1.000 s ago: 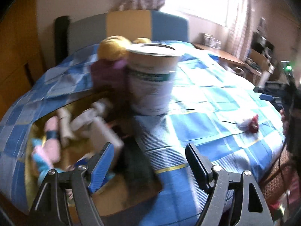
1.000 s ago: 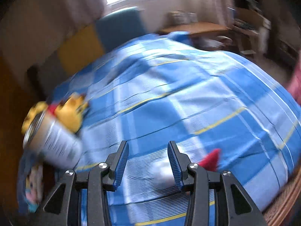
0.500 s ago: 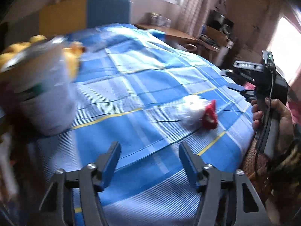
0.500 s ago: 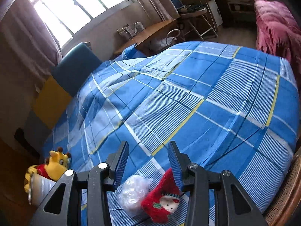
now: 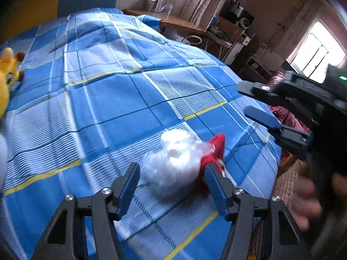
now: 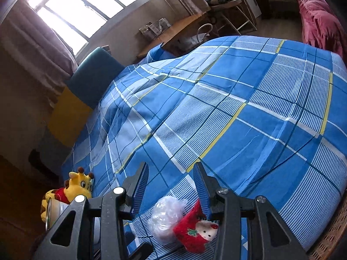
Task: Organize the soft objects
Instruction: 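Grasp the clear plastic bag with the left gripper while the right gripper returns to the sock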
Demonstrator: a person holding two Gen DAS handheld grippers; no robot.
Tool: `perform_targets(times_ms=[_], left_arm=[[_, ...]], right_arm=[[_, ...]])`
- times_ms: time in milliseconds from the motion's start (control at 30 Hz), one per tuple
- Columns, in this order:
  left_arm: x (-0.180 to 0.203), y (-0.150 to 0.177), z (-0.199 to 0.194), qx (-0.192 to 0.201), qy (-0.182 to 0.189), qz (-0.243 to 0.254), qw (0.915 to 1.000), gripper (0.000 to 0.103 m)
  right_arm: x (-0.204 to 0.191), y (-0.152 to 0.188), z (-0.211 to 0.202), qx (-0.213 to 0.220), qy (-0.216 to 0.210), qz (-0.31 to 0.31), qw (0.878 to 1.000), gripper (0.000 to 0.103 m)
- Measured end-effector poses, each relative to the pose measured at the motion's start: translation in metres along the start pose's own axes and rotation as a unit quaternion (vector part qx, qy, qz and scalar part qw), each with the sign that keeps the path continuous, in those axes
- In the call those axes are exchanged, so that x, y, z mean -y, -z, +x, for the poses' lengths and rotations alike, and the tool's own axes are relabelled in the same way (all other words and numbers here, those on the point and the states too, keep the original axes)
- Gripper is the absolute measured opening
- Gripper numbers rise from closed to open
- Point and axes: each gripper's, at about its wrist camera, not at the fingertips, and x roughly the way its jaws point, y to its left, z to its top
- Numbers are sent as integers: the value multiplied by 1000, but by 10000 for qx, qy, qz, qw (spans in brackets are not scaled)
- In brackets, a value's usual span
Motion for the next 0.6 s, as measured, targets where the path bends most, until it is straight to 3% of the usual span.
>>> perform_targets(times_ms=[167, 267, 300, 333, 467, 600], left_arm=[[-4, -12, 37, -270, 43, -242, 9993, 64], [-9, -13, 49, -345, 144, -446, 9983, 56], [-10, -13, 47, -325, 215, -440, 9983, 42], [-13, -13, 47, -336, 274, -468, 9980, 40], [-28, -5, 23, -77, 233, -610, 9978, 36], [-47, 13, -10, 62, -234, -620, 9978, 37]], right_arm=[[4, -1, 2, -54, -101, 111, 9999, 43], [3, 0, 4, -106, -124, 109, 9998, 43], [2, 0, 5, -126, -131, 68, 9998, 43], [1, 0, 6, -136, -108, 27, 9998, 43], [-2, 2, 10, -207, 1, -85, 9998, 43], [-3, 5, 17, -362, 209, -122, 9991, 43]])
